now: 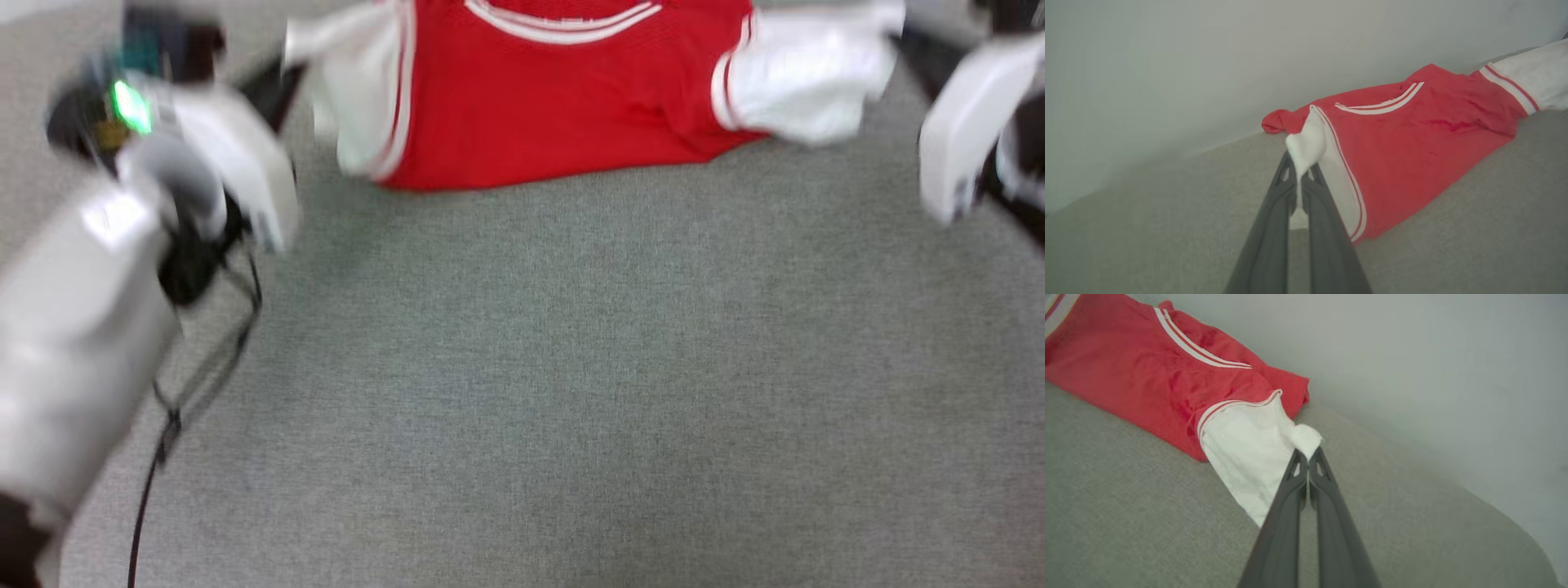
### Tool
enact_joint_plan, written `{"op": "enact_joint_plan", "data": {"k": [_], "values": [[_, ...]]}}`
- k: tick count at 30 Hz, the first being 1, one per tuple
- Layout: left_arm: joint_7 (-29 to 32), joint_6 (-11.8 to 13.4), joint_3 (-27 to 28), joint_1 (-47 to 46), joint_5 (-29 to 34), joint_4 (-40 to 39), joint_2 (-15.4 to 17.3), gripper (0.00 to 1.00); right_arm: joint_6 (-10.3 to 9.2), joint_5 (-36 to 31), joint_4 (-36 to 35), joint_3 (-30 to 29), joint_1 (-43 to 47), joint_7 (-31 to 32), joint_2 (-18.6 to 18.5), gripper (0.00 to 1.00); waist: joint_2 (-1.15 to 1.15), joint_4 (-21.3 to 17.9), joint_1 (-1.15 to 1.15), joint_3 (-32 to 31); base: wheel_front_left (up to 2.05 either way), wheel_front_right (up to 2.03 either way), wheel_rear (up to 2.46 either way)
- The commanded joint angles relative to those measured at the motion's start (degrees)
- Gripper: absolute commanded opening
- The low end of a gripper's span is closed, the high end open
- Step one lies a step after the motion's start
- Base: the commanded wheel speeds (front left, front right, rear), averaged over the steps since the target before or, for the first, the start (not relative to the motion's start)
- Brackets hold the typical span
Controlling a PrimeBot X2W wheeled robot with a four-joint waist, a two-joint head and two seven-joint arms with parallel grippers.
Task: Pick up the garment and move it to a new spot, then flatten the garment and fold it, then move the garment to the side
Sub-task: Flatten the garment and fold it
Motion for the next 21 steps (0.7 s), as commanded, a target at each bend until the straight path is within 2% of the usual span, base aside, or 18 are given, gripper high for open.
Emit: {"op": "enact_joint_plan", "data": {"k": [1,6,13,21], "values": [[-1.01,0.74,-0.61,4.15,-0.43,-1.0,0.59,0.0,-0.04,1.19,-0.5,0.73,3.44,-1.29,-1.21,0.0,0.0,0.14,0.0,-2.06,0.0,0.0,0.0],[-3.88,3.97,-1.19,18.09,-3.04,-6.41,3.32,0.0,-0.04,5.04,-2.42,2.31,14.13,-4.72,-4.77,0.0,0.0,0.37,0.0,-6.59,0.0,0.0,0.0],[-4.35,8.62,-2.28,34.44,-7.24,-14.26,7.8,0.0,-0.04,7.9,-5.53,2.61,28.19,-7.39,-9.97,0.0,0.0,0.38,0.0,-12.83,0.0,0.0,0.0],[-4.39,13.21,-2.82,46.93,-11.09,-20.43,12.34,0.0,-0.04,10.61,-8.83,-2.16,44.05,-8.65,-13.72,0.0,0.0,0.09,0.0,-18.02,0.0,0.0,0.0]]}}
